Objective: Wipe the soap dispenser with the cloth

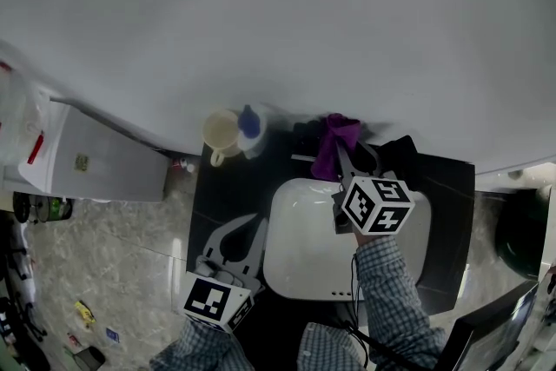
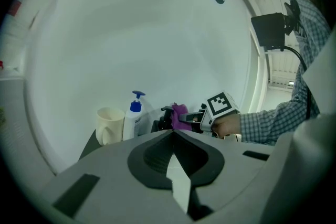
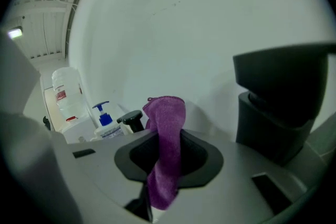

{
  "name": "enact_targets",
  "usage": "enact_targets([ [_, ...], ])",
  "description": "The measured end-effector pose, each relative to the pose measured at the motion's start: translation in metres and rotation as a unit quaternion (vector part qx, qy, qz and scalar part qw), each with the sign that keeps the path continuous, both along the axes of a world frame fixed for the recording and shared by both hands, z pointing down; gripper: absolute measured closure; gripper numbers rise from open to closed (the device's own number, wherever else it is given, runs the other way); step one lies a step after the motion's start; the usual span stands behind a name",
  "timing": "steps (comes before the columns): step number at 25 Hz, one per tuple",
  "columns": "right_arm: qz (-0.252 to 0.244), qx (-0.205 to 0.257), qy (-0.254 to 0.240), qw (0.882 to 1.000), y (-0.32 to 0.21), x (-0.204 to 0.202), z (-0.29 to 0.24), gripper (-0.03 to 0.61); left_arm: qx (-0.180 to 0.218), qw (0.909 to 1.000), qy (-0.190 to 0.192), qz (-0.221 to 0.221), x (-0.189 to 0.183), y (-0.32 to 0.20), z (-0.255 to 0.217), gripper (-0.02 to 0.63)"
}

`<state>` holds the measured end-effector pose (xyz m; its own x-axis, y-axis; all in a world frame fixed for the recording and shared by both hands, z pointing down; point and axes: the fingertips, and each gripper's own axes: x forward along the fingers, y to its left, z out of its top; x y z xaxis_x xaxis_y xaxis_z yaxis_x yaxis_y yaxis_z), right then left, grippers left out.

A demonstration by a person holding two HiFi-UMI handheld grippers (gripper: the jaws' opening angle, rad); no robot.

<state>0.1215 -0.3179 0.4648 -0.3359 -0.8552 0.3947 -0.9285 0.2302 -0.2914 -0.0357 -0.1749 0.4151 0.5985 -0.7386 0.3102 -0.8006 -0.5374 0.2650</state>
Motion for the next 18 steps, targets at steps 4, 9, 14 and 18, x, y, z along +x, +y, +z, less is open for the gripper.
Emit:
enact_targets([
  [4, 0.006, -0.019, 0.005, 1.000, 0.000, 0.001, 0.019, 0.491, -0.001, 1.0000, 0.001, -0.003, -0.001, -0.001, 0.002, 0.603],
  [9, 0.014, -0.039, 0.016, 0.999, 0.002, 0.004, 0.038, 0.491, -0.005, 0.9999, 0.002, -0.013, -0.009, -0.004, 0.005, 0.603],
  [14, 0.019, -0.055, 0.021, 0.998, 0.005, 0.005, 0.050, 0.491, -0.007, 0.9998, 0.002, -0.018, -0.013, -0.005, 0.008, 0.603],
  [18, 0.037, -0.053, 0.023, 0.998, 0.008, 0.007, 0.044, 0.491, -0.006, 0.9998, 0.003, -0.017, -0.012, -0.005, 0.008, 0.603],
])
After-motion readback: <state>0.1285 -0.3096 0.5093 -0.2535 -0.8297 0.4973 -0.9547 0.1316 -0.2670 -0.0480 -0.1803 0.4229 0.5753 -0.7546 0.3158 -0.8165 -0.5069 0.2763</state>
